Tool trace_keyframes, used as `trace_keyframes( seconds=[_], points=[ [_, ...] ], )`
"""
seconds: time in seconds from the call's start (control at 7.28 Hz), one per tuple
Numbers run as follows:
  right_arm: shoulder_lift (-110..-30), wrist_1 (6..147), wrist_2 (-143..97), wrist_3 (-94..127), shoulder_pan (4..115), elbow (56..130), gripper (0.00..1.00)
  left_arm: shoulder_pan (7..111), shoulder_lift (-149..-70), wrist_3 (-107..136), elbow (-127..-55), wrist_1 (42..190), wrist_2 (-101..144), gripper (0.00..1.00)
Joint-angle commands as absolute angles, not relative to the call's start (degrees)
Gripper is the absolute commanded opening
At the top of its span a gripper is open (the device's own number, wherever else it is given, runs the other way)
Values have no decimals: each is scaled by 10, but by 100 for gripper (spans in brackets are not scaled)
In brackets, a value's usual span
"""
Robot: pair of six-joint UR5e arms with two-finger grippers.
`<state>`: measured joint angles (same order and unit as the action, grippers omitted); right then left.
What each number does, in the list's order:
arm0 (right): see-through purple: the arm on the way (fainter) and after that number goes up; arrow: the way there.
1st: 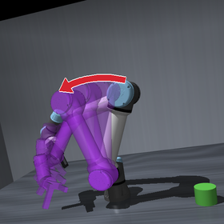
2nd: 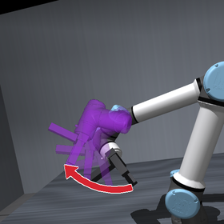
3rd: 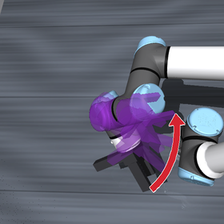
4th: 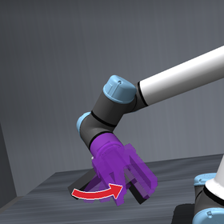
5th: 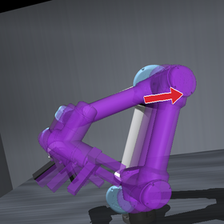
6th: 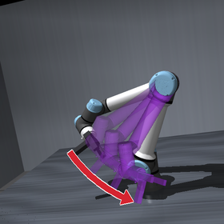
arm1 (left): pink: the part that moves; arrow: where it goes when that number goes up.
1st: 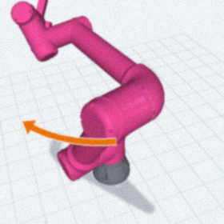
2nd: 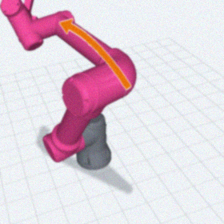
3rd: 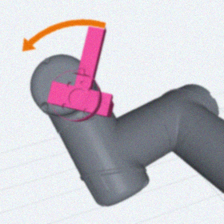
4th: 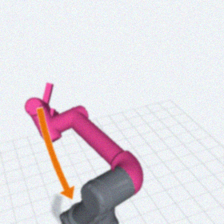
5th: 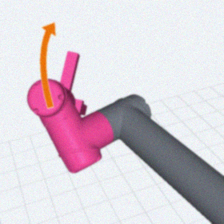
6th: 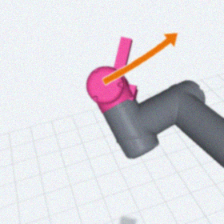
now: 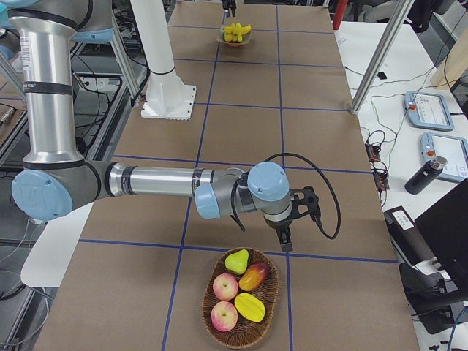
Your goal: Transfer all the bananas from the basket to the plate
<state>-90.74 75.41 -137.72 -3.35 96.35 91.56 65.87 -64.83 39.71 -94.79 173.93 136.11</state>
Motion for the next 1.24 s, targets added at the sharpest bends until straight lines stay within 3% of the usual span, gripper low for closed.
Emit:
trace_keyframes(
  seconds=[0.0, 0.82, 1.1],
  points=[
    [-922, 753, -1375, -36, 966, 915, 100, 735, -698, 221, -950, 1577, 1356, 100],
    [-938, 751, -1375, -37, 969, 916, 100, 875, -739, -125, -1064, 1055, 1314, 100],
    [-940, 755, -1375, -36, 969, 913, 100, 905, -758, -136, -1095, 925, 1317, 100]
  ],
)
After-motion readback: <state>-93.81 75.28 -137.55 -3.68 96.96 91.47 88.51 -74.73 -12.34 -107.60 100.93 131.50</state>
